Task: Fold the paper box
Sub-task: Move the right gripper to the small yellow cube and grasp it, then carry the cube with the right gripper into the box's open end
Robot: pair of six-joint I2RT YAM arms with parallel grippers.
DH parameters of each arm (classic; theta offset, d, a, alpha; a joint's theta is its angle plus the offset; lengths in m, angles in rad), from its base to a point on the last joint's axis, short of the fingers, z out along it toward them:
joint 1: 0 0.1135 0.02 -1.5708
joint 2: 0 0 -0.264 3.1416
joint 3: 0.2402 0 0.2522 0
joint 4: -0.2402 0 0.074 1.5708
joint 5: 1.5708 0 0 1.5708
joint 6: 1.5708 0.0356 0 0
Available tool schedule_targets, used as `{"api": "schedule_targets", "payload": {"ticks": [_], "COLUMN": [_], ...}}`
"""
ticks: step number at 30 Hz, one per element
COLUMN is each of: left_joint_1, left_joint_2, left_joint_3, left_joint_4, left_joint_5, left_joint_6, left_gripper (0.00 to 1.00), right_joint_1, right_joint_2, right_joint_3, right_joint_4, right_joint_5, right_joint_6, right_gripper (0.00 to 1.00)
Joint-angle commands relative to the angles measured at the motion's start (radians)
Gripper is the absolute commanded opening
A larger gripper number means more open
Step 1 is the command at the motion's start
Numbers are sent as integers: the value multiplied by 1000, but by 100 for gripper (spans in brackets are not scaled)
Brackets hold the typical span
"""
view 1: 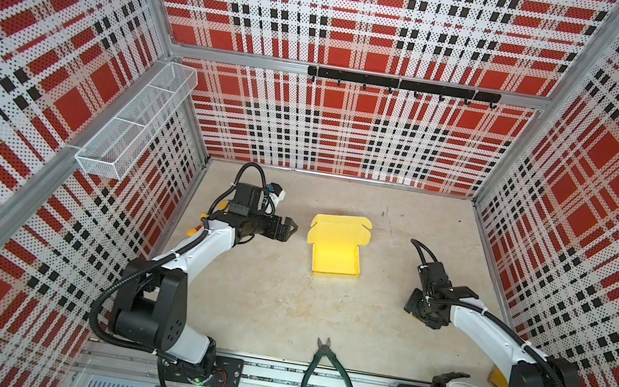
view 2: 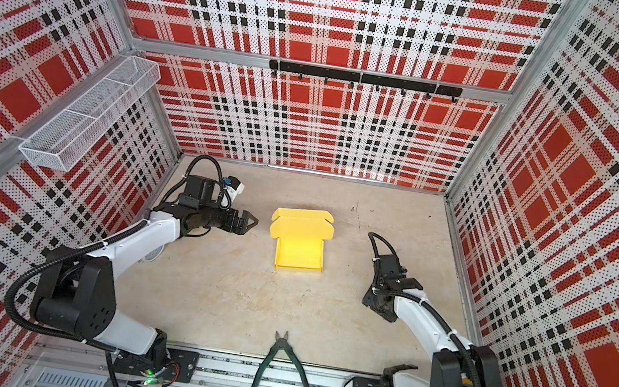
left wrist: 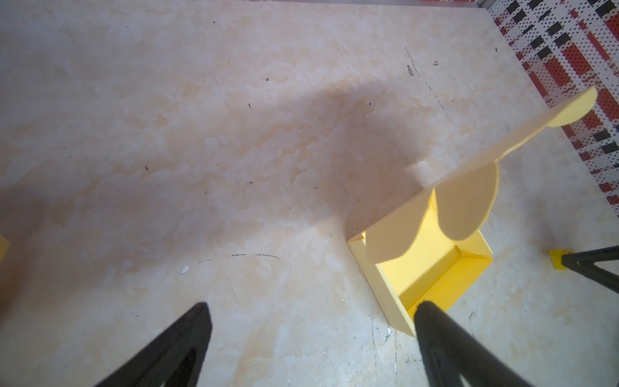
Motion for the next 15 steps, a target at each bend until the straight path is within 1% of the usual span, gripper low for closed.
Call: {"api": "schedule_targets", "payload": {"ticks": [1, 5, 9, 13, 15], "left_joint_1": [5, 5, 6, 5, 6], "left_joint_2": [-20, -19, -18, -18, -16], "left_joint_3": [-7, -7, -7, -9, -11], "left_joint_4": [20, 20, 22, 24, 25], "left_joint_5": [6, 6, 6, 8, 7], "left_joint_6": [2, 2, 2, 3, 2], "left_gripper": [98, 97, 97, 96, 96], "right_joint_1": [-3, -3, -3, -3, -1], "right_joint_2": [30, 47, 51, 47, 50], "right_joint_3": [5, 7, 5, 12, 22], "right_joint_4": [38, 38, 41, 37, 32], "right_joint_5": [-9, -19, -28, -30, -26], "right_joint_6": [-18, -21, -22, -31, -34], "right_gripper": [48, 41, 38, 30, 29]}}
